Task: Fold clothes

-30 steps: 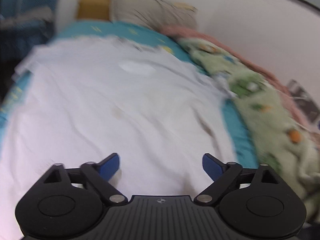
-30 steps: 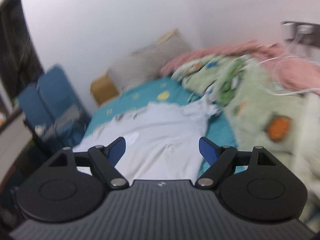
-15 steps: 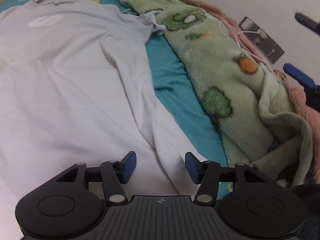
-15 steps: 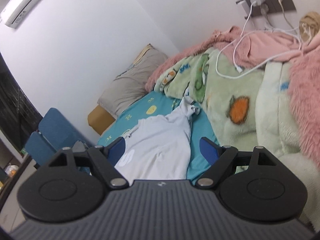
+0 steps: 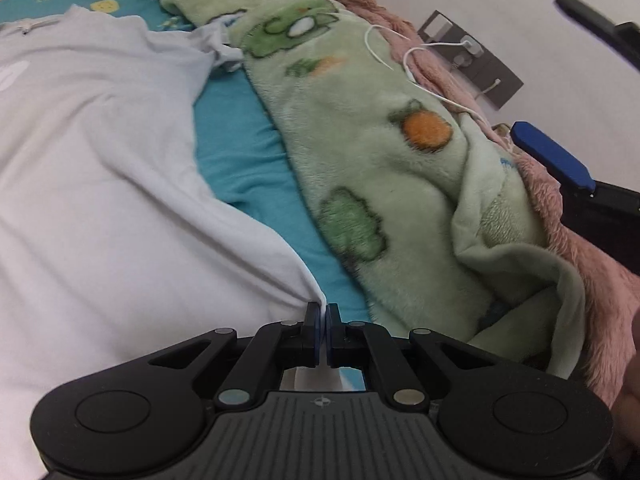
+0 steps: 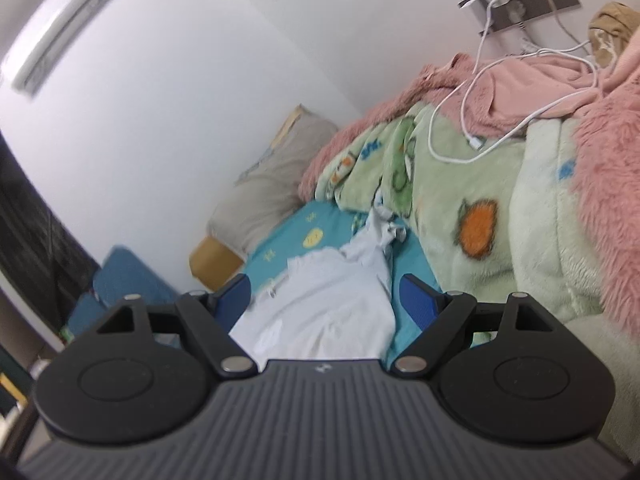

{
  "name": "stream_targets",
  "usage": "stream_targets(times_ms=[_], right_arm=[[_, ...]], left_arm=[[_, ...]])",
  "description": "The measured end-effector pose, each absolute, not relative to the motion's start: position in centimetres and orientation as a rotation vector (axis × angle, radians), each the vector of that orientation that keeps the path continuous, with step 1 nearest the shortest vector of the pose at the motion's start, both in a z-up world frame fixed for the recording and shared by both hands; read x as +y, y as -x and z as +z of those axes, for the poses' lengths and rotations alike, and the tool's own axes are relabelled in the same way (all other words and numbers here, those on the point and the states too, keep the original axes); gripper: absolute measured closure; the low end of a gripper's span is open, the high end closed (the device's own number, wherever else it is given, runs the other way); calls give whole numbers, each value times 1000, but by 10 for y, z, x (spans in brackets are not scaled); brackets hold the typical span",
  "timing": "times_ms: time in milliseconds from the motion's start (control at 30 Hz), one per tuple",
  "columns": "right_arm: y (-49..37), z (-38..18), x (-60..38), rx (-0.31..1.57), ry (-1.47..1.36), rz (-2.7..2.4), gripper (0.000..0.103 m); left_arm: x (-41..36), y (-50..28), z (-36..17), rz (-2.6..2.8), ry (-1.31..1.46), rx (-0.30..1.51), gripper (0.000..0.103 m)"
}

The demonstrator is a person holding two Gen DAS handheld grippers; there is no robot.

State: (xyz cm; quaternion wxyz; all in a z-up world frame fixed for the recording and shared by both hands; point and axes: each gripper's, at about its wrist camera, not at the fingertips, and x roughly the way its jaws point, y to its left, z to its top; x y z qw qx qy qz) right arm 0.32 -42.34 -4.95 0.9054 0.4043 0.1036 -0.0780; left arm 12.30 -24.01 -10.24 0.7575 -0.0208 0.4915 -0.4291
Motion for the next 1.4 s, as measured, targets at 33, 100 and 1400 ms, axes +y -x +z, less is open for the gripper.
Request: stream_targets(times_ms=[33, 100, 1400], right_arm=[[-2, -50, -425, 196, -845, -160, 18], [-4, -51, -425, 182, -834, -156, 18], [-107, -46, -379, 331, -747, -11, 18]], left_arm=[[-247, -124, -107, -942, 38, 1080, 100], [-262, -122, -123, -937, -18, 1102, 100], [-54, -106, -18, -296, 91, 597, 0]])
